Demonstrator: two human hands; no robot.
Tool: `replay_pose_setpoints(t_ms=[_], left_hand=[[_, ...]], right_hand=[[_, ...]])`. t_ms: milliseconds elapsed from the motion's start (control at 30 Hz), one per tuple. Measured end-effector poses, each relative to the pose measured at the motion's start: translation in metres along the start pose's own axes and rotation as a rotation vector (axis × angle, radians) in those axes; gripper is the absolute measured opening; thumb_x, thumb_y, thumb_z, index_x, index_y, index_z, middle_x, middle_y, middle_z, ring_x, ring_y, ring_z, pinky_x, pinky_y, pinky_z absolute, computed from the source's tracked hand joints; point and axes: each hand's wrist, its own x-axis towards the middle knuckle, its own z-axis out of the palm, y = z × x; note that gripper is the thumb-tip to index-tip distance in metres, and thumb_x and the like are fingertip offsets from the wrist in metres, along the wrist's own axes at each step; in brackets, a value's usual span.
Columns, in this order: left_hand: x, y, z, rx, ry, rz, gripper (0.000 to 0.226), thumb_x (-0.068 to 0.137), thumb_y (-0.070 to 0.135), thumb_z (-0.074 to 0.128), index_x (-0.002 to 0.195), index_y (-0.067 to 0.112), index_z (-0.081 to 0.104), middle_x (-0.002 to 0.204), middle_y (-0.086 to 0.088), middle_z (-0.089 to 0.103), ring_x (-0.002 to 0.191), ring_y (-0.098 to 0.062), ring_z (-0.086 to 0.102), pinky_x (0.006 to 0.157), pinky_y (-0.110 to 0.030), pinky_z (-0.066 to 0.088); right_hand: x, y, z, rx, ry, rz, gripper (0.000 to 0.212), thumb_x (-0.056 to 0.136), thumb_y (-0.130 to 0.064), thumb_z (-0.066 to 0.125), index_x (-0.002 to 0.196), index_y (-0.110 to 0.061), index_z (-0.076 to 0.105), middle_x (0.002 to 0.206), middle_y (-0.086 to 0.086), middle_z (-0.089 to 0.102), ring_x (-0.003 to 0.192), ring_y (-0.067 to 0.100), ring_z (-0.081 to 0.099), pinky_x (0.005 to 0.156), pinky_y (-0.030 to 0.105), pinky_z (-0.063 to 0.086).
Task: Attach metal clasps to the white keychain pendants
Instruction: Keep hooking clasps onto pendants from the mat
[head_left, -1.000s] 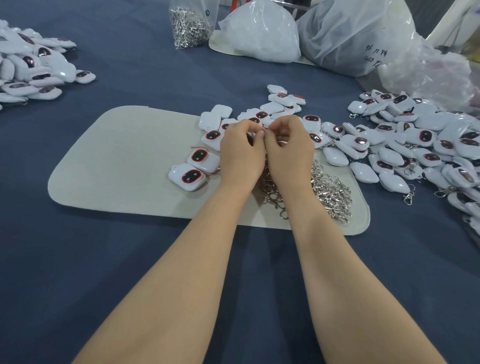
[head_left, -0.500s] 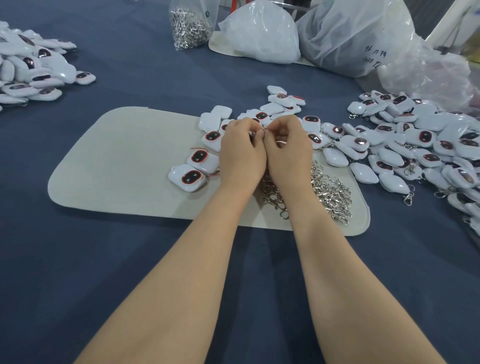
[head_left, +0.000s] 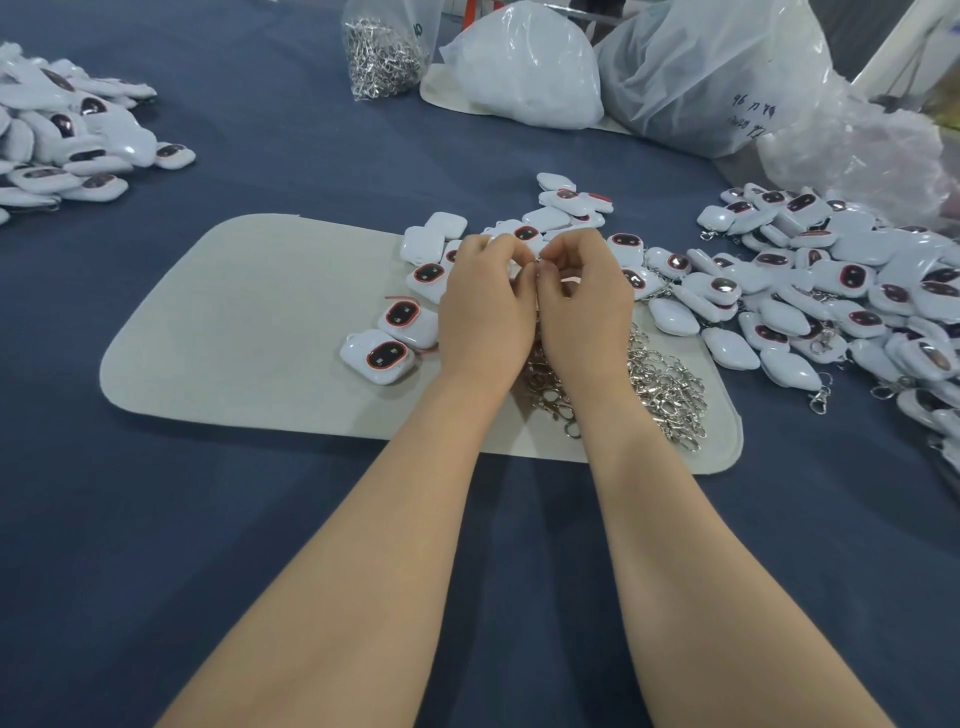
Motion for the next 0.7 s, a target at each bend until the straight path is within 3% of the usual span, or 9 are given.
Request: replay_pose_setpoints(t_ms=[233,700], left_hand=[[0.0009,0.0016,-0.0012,-0.051,0.044,-0.052,0.009,0.093,0.013,0.053,0.091,0.015,0.061,0.103,0.002,0.054,0.08,-0.011,0.047,0.066,-0.015,0.03],[0.0004,0.0017,-0.0006,-0.031,0.046,-0.028,0.01,0.093,0.012,0.053,0.093,0.012,0.063,0.099,0.005,0.051,0.08,-0.011,0.047,0.065,-0.016,0.03]], right_hand=[[-0.0005,-0.0001,0.0009,0.083,-0.004,0.027,0.015,0.086,-0.003,0.056,0.089,-0.017,0.053,0.08,-0.016,0.055,0.07,-0.014,0.051,0.067,0.005,0.041],[-0.0009,0.0009,0.0023,0.127,0.023,0.031,0.016,0.083,-0.001,0.058,0.084,-0.016,0.053,0.074,-0.017,0.054,0.066,-0.012,0.051,0.066,0.005,0.041]])
